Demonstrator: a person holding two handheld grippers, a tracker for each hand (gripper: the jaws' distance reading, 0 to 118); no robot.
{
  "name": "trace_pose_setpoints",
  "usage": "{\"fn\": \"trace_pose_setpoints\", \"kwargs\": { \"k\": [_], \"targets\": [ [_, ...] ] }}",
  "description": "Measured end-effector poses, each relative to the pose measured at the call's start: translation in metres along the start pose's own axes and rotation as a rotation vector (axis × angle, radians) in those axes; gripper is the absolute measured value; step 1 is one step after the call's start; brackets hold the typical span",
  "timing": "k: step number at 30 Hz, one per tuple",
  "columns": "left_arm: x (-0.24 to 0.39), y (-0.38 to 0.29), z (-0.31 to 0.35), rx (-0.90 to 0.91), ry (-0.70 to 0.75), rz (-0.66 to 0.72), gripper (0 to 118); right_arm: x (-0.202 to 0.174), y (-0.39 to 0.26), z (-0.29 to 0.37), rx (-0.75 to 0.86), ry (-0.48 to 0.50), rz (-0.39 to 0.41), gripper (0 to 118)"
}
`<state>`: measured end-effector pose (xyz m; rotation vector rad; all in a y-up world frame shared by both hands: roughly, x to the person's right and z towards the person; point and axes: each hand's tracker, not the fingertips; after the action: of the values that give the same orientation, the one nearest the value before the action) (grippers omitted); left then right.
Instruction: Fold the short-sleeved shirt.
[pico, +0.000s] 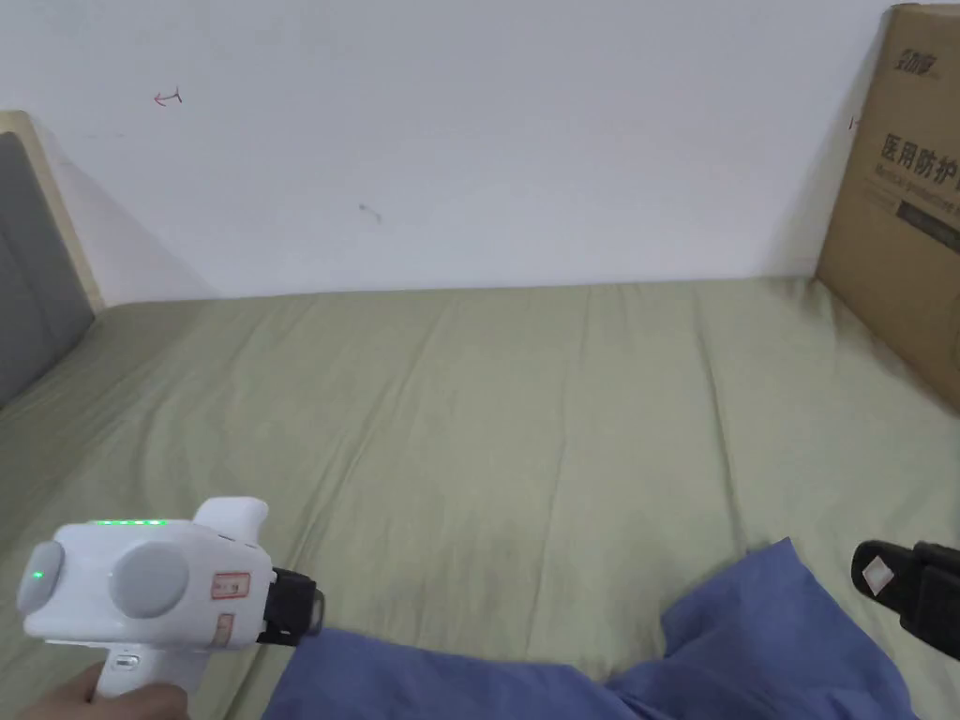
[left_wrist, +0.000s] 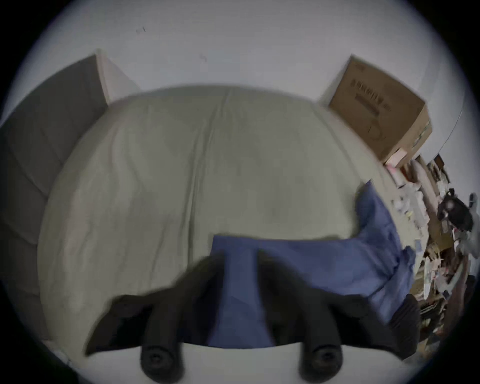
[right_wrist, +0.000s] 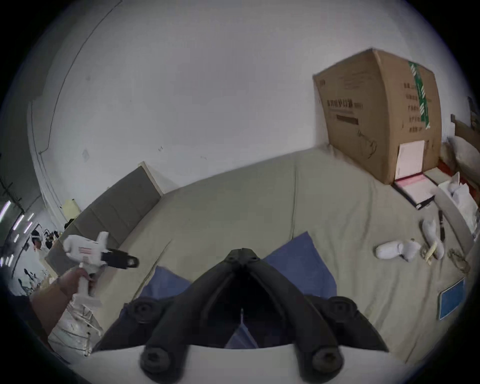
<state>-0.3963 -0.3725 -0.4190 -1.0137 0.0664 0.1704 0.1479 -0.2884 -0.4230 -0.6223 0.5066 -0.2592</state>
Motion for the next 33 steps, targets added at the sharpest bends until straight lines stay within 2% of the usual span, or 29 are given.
{"fn": "trace_pose_setpoints", "kwargs": {
  "k": [1,2,3,4,8,9,10,11,12,13,14,15,16,17,18,19,20,22,24,25,27,28,29,30,31,32,33],
  "targets": [
    [-0.004,0.000,-0.018,-0.010,0.014,0.002,76,0.005,-0.003,-0.004,-0.027,0.001,-0.012,0],
    [-0.008,0.000,-0.036,-0.026,0.036,-0.001,108,0.010,-0.006,-0.008,-0.051,-0.002,-0.024,0],
    [-0.006,-0.005,-0.043,-0.015,0.033,-0.003,118,0.015,-0.010,-0.010,-0.073,-0.007,-0.035,0],
    [-0.007,-0.005,-0.061,-0.014,0.043,-0.012,113,0.019,-0.018,-0.016,-0.090,-0.019,-0.039,0],
    [-0.005,-0.018,-0.110,-0.123,0.039,-0.114,114,0.036,-0.029,-0.026,-0.145,-0.070,-0.034,0],
    [0.002,-0.022,-0.107,-0.071,0.093,-0.194,116,0.039,-0.030,-0.029,-0.160,-0.089,-0.032,0],
    [0.003,-0.026,-0.098,-0.024,0.062,-0.221,113,0.044,-0.030,-0.034,-0.172,-0.105,-0.028,0],
    [0.008,-0.029,-0.092,-0.013,0.009,-0.212,108,0.049,-0.029,-0.038,-0.174,-0.113,-0.020,0],
    [0.009,-0.032,-0.087,-0.006,0.021,-0.215,93,0.048,-0.029,-0.041,-0.167,-0.121,0.005,0],
    [0.007,-0.035,-0.079,0.013,-0.039,-0.219,72,0.051,-0.028,-0.048,-0.176,-0.136,0.027,0],
    [0.011,-0.037,-0.074,0.038,-0.007,-0.250,52,0.055,-0.025,-0.057,-0.190,-0.160,0.044,0],
    [0.030,-0.034,-0.043,0.032,-0.008,-0.258,23,0.059,-0.022,-0.066,-0.196,-0.181,0.050,0],
    [0.033,-0.034,-0.037,0.023,0.024,-0.258,3,0.066,-0.014,-0.074,-0.202,-0.186,0.039,16],
    [0.031,-0.034,-0.028,0.026,0.035,-0.235,3,0.070,-0.008,-0.086,-0.208,-0.189,0.023,51],
    [0.029,-0.034,-0.019,0.055,-0.028,-0.180,3,0.073,-0.003,-0.098,-0.224,-0.188,0.013,94],
    [0.010,-0.031,-0.023,0.093,-0.031,-0.128,3,0.076,0.000,-0.117,-0.289,-0.199,-0.004,117],
    [0.005,-0.031,-0.014,0.120,-0.041,-0.084,3,0.093,0.006,-0.136,-0.351,-0.188,-0.025,116],
    [0.000,-0.035,0.009,0.192,-0.090,0.005,3,0.106,0.022,-0.170,-0.385,-0.205,0.003,116],
    [-0.004,-0.040,0.020,0.200,-0.079,-0.001,3,0.136,0.012,-0.206,-0.457,-0.266,0.019,115],
    [-0.002,-0.043,0.026,0.196,-0.075,-0.009,3,0.145,0.012,-0.220,-0.502,-0.254,0.013,108],
    [0.007,-0.052,0.032,0.185,-0.056,-0.042,3,0.154,0.010,-0.236,-0.558,-0.260,0.024,86],
    [0.007,-0.054,0.033,0.167,-0.049,-0.058,3,0.129,0.006,-0.228,-0.595,-0.259,0.050,73],
    [0.007,-0.055,0.034,0.153,-0.034,-0.072,3,0.122,0.006,-0.225,-0.582,-0.334,0.159,68],
    [0.005,-0.055,0.033,0.141,-0.026,-0.069,3,0.116,0.007,-0.219,-0.557,-0.312,0.228,62],
    [0.004,-0.058,0.031,0.138,-0.023,-0.061,3,0.113,0.010,-0.213,-0.541,-0.278,0.255,55],
    [0.001,-0.058,0.030,0.137,-0.025,-0.048,3,0.104,0.011,-0.203,-0.526,-0.237,0.245,21],
    [-0.001,-0.058,0.029,0.139,-0.024,-0.036,3,0.101,0.015,-0.195,-0.493,-0.217,0.210,0]
  ]
}}
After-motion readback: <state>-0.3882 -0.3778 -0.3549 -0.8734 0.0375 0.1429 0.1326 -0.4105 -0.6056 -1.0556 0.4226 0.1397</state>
